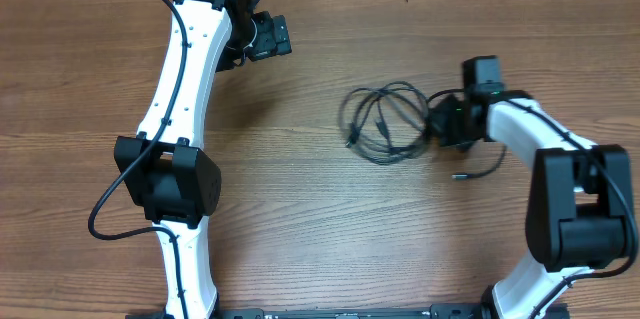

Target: Untangle cables

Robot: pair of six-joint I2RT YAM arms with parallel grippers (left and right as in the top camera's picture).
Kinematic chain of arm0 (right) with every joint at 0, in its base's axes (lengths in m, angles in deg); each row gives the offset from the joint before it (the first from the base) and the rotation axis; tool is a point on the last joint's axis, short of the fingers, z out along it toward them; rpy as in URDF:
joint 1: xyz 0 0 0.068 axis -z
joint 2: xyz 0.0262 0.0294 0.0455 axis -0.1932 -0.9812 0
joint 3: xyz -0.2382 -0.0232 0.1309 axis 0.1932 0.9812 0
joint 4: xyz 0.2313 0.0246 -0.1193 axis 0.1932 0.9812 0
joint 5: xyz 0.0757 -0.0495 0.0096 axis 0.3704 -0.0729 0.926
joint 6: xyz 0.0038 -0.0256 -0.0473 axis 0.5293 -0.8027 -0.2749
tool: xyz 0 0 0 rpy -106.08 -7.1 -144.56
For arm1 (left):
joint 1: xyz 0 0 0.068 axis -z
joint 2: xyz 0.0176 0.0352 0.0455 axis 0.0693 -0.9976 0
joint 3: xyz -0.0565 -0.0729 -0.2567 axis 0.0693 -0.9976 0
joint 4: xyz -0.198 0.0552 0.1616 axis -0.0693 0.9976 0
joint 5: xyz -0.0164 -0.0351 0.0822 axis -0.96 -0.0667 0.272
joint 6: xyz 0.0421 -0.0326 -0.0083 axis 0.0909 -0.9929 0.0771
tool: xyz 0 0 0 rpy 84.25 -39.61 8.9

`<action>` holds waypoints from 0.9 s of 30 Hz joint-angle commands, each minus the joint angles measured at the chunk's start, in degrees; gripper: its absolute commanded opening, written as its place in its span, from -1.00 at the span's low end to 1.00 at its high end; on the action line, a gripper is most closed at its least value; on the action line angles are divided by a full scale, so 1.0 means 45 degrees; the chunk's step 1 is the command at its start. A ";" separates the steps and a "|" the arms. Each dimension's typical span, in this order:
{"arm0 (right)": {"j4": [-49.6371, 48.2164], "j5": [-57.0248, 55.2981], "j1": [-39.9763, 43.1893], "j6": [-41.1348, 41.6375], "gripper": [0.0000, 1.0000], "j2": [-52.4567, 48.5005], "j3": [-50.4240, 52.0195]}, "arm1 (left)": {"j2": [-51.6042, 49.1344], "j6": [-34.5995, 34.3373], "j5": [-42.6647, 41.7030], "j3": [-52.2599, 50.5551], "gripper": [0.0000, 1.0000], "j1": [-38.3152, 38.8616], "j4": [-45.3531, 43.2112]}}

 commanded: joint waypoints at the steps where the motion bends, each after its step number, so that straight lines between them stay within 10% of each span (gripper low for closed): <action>1: -0.0500 0.1525 -0.1195 0.0282 -0.92 0.0126 0.0447 | -0.0112 -0.0078 0.0126 0.0238 0.99 0.0000 -0.0005; 14: -0.2108 0.2093 -0.4750 0.0233 -0.92 0.0131 0.0223 | -0.0112 -0.0083 0.0131 0.0238 0.99 0.0005 -0.0005; 27: 0.3186 0.2730 -0.4541 -0.3400 -0.88 0.0165 -0.4347 | -0.0112 -0.0083 0.0131 0.0238 0.99 0.0000 -0.0005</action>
